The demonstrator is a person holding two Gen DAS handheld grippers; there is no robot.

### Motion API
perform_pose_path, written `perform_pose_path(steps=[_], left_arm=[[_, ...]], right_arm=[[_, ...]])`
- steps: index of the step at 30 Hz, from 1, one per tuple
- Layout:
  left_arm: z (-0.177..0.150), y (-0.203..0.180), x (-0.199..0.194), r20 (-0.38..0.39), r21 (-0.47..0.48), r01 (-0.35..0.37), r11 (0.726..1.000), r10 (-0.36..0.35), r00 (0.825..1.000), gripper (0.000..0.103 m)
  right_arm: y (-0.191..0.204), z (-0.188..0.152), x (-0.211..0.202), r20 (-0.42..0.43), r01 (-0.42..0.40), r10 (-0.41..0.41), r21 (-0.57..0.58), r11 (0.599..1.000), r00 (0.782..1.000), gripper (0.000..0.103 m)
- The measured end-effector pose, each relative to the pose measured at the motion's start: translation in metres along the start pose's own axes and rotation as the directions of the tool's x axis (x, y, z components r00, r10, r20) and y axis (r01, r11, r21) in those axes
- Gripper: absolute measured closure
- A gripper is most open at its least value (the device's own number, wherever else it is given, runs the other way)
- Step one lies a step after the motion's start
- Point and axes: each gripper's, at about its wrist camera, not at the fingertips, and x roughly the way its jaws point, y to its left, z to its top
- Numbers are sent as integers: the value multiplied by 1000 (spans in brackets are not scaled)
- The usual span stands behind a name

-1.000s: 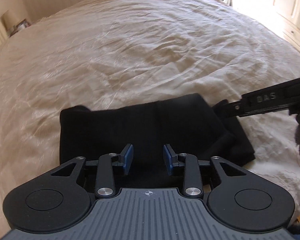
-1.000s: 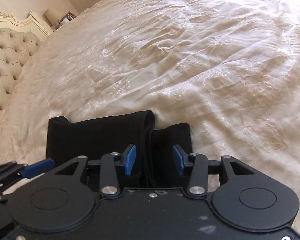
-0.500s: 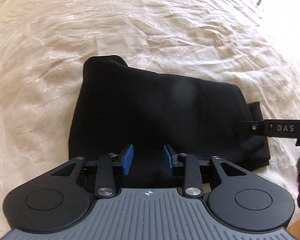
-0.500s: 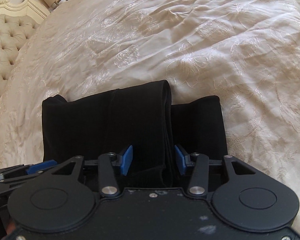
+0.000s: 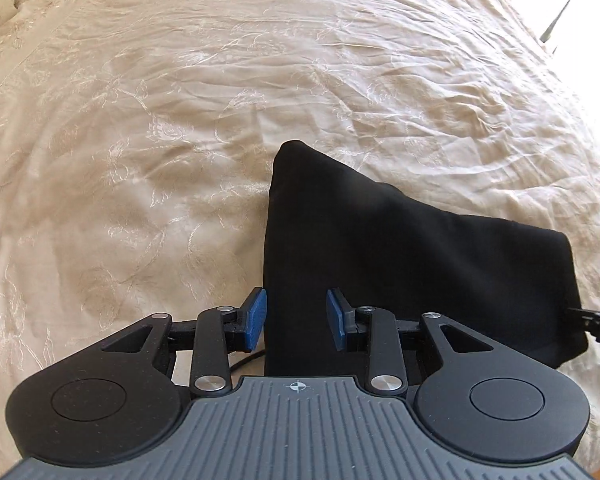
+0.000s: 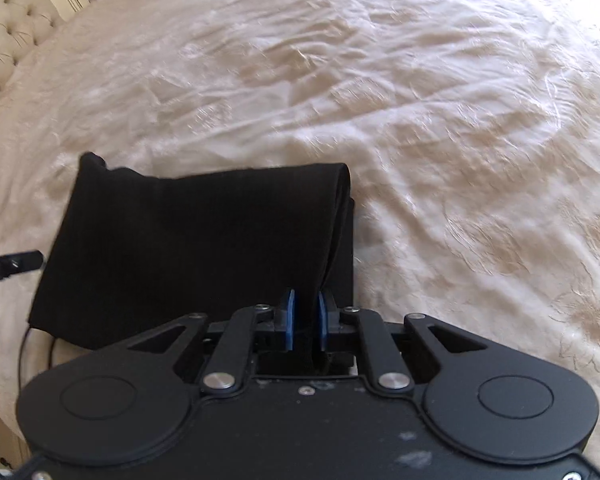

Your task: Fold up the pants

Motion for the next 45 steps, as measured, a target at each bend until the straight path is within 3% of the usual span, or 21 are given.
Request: perform_pose_path(steps=[9,14,17,20,24,28,32,37,41,45], left_arm=[[43,-21,28,7,72,-18,997,17,1000,71],[70,-27,68,-49,117,-64,991,70,996,71],[77,-29,97,-103,179,-86,980,105,989,70],[76,-36,111,-109,270,-97,958,131,985,69],[72,-45,113,-95,332,-118,936,157,983,69],[70,-42,91,-41,317,-139,938,160,986,69],[54,-44,53,35,334,-172,927,170,985,69],[11,-56,27,-2,400,-97,911,107,994,69],[-30,-63,35,-88,426,-78,901,127,988,69],[-52,-70,35,-72,481,-117,869,172,983,69]], right_arm=[[-4,0,8,-34,0,0,12,1000,999,86],[-2,-2,14,-46,17,-16,9,1000,999,82],[3,-3,18,-51,39,-38,5,999,998,80],[8,-3,22,-56,59,-58,0,998,997,77],[13,-2,27,-58,80,-81,-16,997,995,74],[13,-1,26,-59,81,-82,-13,997,995,73],[14,3,12,-17,91,-91,-21,996,996,73],[27,1,-9,92,104,-94,-106,989,991,63],[32,-10,6,19,98,-96,-168,981,995,60],[25,-26,18,-31,86,-92,-155,984,995,55]])
